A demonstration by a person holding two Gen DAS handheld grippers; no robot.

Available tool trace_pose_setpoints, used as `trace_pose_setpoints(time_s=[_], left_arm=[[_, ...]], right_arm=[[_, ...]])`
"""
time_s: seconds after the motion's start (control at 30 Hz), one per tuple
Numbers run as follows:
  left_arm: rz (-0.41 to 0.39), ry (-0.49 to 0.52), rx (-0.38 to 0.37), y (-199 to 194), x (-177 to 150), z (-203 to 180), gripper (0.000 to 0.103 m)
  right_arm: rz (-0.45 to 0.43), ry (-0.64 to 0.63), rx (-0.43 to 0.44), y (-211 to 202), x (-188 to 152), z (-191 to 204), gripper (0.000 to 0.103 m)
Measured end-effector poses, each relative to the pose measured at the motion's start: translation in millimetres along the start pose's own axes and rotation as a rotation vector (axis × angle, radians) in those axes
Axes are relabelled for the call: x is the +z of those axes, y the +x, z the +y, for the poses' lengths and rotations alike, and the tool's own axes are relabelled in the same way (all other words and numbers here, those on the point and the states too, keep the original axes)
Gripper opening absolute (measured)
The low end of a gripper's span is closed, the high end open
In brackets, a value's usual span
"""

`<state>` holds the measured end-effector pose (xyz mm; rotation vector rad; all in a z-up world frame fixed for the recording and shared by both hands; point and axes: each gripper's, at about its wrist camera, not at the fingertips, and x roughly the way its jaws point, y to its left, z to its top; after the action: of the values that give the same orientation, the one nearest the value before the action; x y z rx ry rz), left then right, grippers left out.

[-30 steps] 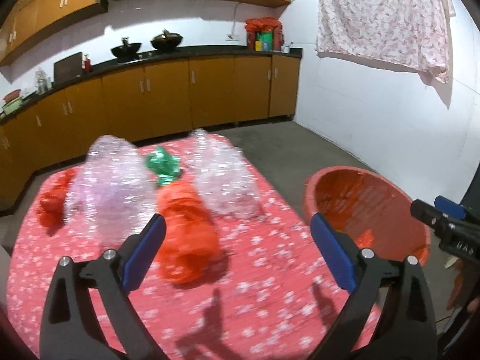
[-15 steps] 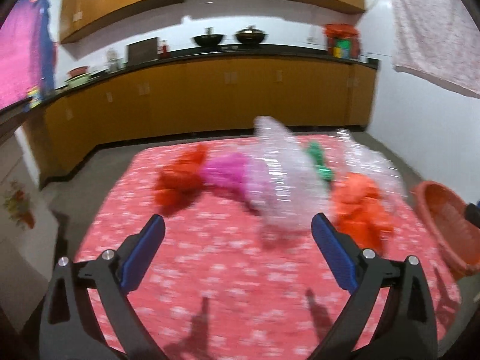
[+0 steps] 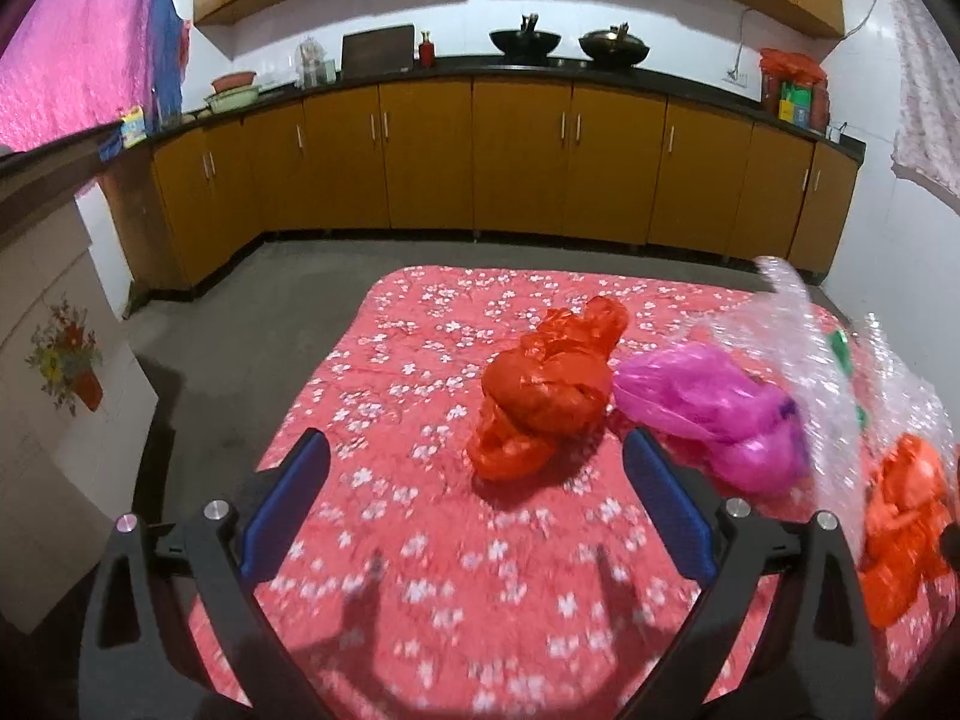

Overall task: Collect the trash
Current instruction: 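Grasp a red bag with the left tool while the right tool grasps another red bag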

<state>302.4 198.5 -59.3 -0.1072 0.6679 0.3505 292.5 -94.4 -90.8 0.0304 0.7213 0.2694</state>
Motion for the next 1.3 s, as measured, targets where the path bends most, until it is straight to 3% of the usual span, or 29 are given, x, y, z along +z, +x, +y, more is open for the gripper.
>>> trace_pose_setpoints(time_s=[0.33, 0.57, 0.67, 0.83, 1.3], left_arm=[[0.048, 0.065, 0.007, 56.0, 14.6, -13.4, 0.096], [0.106, 0.049, -0.072, 80.0, 23.2, -12.2, 0.089], [0.138, 0.07, -0.103, 88.1, 23.5, -17.4, 0.083], [0.187, 0.058, -0.145, 98.0, 21.9, -18.7, 0.058], [0.14, 0.057, -0.152, 49.3, -2.8, -0.7, 0.054]], right_arm=[[0.072, -0.028, 0.011, 22.5, -7.2, 6.7, 0.074], [0.107, -0.031, 0.038, 29.3, -6.3, 8.4, 0.066], [0.114, -0.032, 0.047, 29.9, -6.3, 10.1, 0.063], [0.112, -0.044, 0.052, 29.8, -5.8, 12.5, 0.057], [0.091, -0.062, 0.043, 1.9, -16.6, 10.9, 0.053]])
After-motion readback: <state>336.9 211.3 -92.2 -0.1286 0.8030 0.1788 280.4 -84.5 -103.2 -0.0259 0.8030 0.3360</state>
